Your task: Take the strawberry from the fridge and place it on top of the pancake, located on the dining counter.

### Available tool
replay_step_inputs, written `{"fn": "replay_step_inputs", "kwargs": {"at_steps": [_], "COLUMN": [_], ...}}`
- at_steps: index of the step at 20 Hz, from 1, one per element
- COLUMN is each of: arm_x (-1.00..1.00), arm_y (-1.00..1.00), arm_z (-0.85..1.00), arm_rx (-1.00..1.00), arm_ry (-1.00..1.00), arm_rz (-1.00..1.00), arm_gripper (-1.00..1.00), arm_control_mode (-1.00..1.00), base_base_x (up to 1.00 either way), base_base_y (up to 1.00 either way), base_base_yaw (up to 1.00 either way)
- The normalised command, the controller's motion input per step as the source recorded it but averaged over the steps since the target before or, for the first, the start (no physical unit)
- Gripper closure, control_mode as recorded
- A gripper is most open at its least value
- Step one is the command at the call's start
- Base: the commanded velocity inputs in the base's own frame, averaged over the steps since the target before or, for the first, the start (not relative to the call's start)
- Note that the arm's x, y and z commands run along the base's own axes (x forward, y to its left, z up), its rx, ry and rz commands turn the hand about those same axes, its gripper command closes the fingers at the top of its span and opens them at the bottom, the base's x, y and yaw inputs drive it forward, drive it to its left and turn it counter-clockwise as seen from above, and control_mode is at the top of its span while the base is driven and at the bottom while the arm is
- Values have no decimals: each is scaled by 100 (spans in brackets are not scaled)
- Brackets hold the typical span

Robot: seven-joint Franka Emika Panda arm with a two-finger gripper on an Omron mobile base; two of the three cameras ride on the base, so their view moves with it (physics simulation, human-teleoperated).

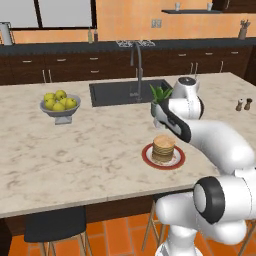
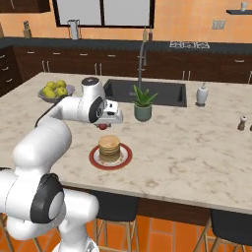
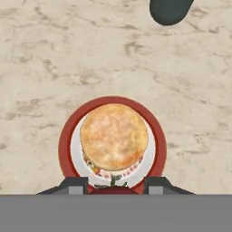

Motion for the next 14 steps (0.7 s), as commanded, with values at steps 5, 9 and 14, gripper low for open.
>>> {"fn": "replay_step_inputs", "kwargs": {"at_steps": [5, 9, 14], "arm_x": [9, 1, 2], "arm_y": [3, 0, -14], "arm_z": [-36, -39, -34], "arm_rx": [0, 0, 1], "arm_ry": [0, 0, 0], "arm_rz": [0, 0, 0], "arm_gripper": [100, 100, 100], "arm_control_mode": [-100, -100, -100], "base_base_x": [0, 0, 0], "base_base_y": [0, 0, 0], "base_base_yaw": [0, 0, 0]}}
